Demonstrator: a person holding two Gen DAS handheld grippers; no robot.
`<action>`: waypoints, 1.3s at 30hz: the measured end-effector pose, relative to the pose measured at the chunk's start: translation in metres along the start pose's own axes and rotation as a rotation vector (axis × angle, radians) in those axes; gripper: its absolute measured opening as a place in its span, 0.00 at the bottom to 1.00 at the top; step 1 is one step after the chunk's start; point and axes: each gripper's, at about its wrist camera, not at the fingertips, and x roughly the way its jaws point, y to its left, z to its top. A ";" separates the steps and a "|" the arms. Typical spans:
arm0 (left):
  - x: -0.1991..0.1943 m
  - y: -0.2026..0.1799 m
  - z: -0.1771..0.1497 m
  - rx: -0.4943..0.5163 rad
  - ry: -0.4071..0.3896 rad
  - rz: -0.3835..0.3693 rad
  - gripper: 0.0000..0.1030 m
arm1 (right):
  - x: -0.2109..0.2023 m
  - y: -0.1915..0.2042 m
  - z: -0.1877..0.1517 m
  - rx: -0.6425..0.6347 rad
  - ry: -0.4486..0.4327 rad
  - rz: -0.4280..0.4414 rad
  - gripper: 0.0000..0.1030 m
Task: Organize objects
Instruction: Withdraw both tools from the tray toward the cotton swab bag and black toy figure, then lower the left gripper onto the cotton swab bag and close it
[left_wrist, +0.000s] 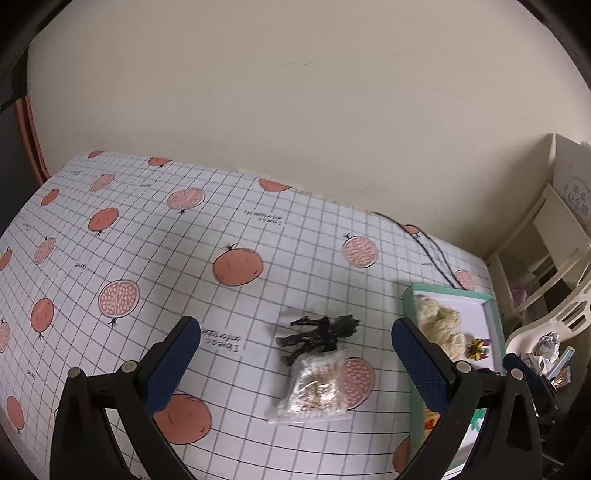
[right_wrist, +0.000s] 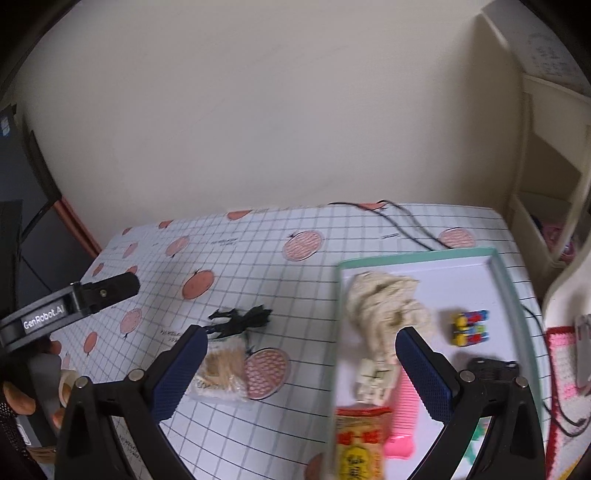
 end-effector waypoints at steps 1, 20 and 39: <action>0.003 0.004 -0.001 -0.004 0.009 0.003 1.00 | 0.004 0.005 -0.001 -0.010 0.003 0.004 1.00; 0.055 0.020 -0.032 -0.099 0.143 0.033 1.00 | 0.061 0.014 -0.023 -0.074 0.081 -0.033 1.00; 0.093 -0.003 -0.058 -0.044 0.198 0.055 1.00 | 0.065 -0.023 -0.008 -0.001 0.042 -0.073 1.00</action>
